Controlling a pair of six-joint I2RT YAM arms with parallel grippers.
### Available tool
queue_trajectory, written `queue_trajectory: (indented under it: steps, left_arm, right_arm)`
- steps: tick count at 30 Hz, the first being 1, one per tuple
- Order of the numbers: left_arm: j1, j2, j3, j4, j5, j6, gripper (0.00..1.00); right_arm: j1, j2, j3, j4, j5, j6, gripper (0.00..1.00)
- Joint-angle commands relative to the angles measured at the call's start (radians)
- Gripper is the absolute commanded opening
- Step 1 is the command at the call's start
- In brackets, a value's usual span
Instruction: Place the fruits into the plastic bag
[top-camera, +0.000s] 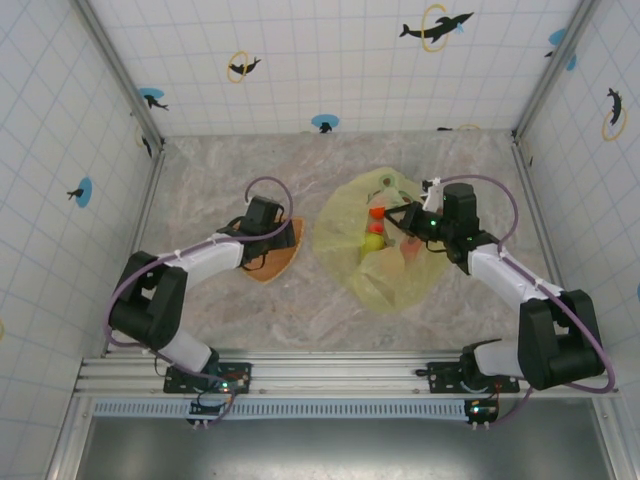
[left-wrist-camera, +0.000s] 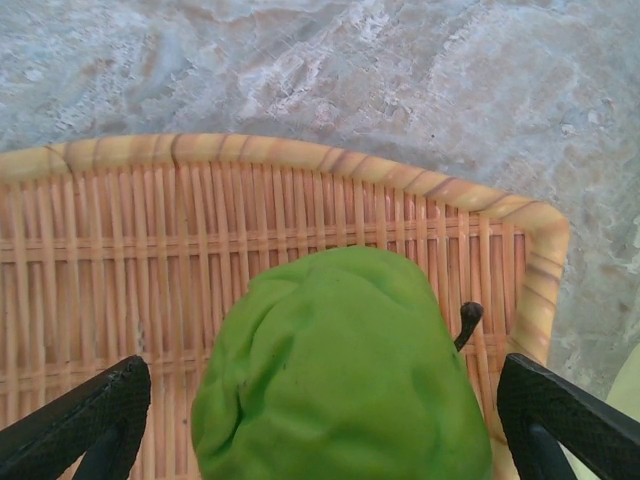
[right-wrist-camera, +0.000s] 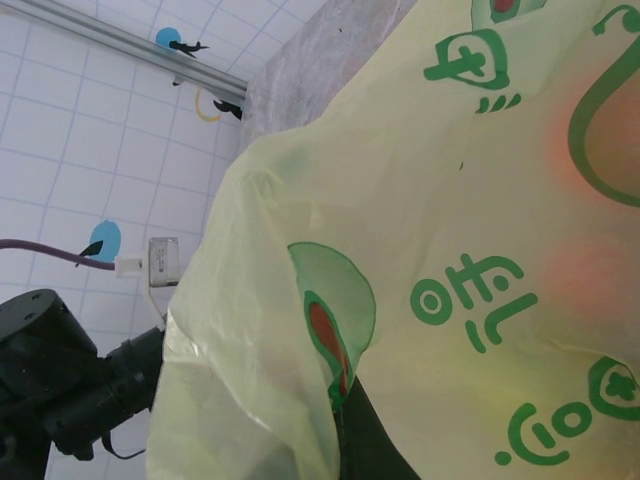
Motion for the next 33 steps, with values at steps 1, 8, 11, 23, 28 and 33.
queue_trajectory:
  steps: [1, 8, 11, 23, 28, 33]
  left_arm:
    - [0.01, 0.024, 0.026, 0.027, 0.031, -0.014, 0.88]
    - [0.02, 0.05, 0.029, 0.048, 0.05, -0.015, 0.8]
    - [0.021, 0.051, 0.022, 0.051, 0.055, -0.015, 0.76]
    - [0.026, -0.06, -0.034, 0.069, 0.028, -0.023, 0.6]
    - [0.026, -0.168, -0.074, 0.08, 0.025, -0.032, 0.59]
    - [0.026, -0.274, -0.094, 0.065, 0.031, -0.031, 0.59]
  right_arm:
    - [-0.01, -0.002, 0.011, 0.015, -0.011, -0.011, 0.0]
    - [-0.019, -0.002, -0.005, 0.021, -0.015, -0.01, 0.0]
    - [-0.022, -0.007, -0.013, 0.021, -0.015, -0.011, 0.0]
    - [-0.025, -0.01, -0.03, 0.03, -0.017, -0.006, 0.0]
    - [-0.028, -0.01, -0.034, 0.036, -0.014, -0.005, 0.0]
    - [-0.026, -0.002, -0.038, 0.047, -0.016, 0.001, 0.0]
